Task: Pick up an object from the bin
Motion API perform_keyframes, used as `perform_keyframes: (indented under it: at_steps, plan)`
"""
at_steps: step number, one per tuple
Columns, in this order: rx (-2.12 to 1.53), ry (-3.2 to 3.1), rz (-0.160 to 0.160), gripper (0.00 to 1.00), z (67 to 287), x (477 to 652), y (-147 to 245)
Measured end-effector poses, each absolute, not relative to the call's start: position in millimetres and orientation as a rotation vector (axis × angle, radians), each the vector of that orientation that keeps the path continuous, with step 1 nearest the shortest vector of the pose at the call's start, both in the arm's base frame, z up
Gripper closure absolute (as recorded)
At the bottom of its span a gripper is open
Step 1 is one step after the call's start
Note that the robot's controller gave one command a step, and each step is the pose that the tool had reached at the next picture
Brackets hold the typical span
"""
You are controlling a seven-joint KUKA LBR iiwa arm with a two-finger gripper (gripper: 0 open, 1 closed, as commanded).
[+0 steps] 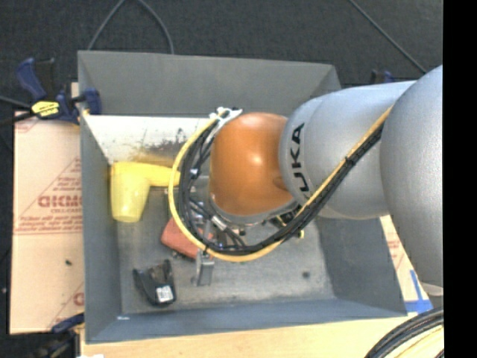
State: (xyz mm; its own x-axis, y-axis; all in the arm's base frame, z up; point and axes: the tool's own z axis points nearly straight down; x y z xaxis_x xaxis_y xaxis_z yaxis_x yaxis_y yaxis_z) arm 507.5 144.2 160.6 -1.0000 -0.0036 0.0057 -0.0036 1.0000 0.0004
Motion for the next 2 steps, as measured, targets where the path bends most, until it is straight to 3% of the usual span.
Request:
perform_keyframes:
  at_steps: [1, 2]
  plan:
    - [-0.001, -3.143, -0.003, 0.0, 164, 509.6, 144]
    - [-0.311, -3.136, -0.008, 0.0, 73, 566.1, 107]
